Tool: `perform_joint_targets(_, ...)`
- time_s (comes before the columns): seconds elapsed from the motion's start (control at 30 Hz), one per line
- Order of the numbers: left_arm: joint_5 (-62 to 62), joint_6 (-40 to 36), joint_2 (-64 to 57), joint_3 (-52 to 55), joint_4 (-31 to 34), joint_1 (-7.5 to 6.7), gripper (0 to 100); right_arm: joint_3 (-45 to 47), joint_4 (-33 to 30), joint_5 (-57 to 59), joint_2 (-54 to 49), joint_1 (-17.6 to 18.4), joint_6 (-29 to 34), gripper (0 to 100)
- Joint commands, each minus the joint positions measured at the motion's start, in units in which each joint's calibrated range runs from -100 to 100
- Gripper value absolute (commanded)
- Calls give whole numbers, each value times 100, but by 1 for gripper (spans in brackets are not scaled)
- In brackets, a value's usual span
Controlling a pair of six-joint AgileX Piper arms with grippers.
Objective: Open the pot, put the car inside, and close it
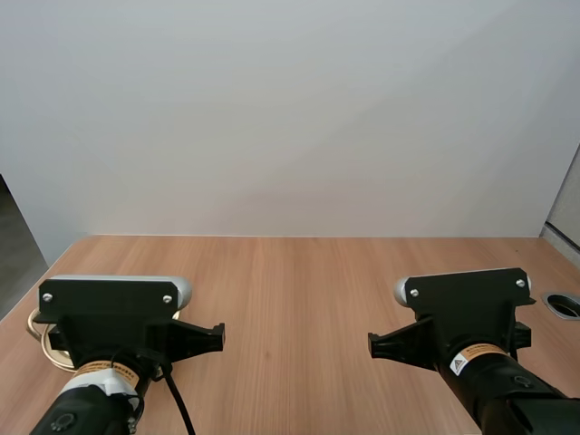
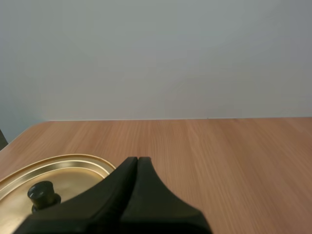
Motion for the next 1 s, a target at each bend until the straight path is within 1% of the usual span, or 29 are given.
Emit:
perform_joint_targets(0.0, -206, -3, 0, 343, 130, 7, 0, 41, -68, -38, -2, 4, -10, 0)
perform_joint_targets(0.1, -413, -172, 0, 387, 299, 44, 0, 102, -78, -86, -2, 4, -20, 0)
perform_joint_targets(0.2, -430, -406, 0, 387, 331, 44, 0, 153, -116, -188, -2, 4, -20, 0)
perform_joint_targets(0.37, -430, -406, 0, 387, 331, 44, 0, 518, -296, -663, -2, 4, -42, 0)
perform_joint_targets(0.43, -430, -406, 0, 387, 331, 44, 0, 518, -323, -832, -2, 4, -42, 0)
perform_joint_targets(0.47, -430, -406, 0, 387, 331, 44, 0, 518, -292, -655, -2, 4, -42, 0)
perform_joint_targets(0.6, -430, -406, 0, 387, 342, 44, 0, 518, -98, -699, -72, 4, -42, 0)
perform_joint_targets(0.97, -484, -369, 0, 387, 375, 44, 0, 518, -112, -699, -72, 4, -42, 0)
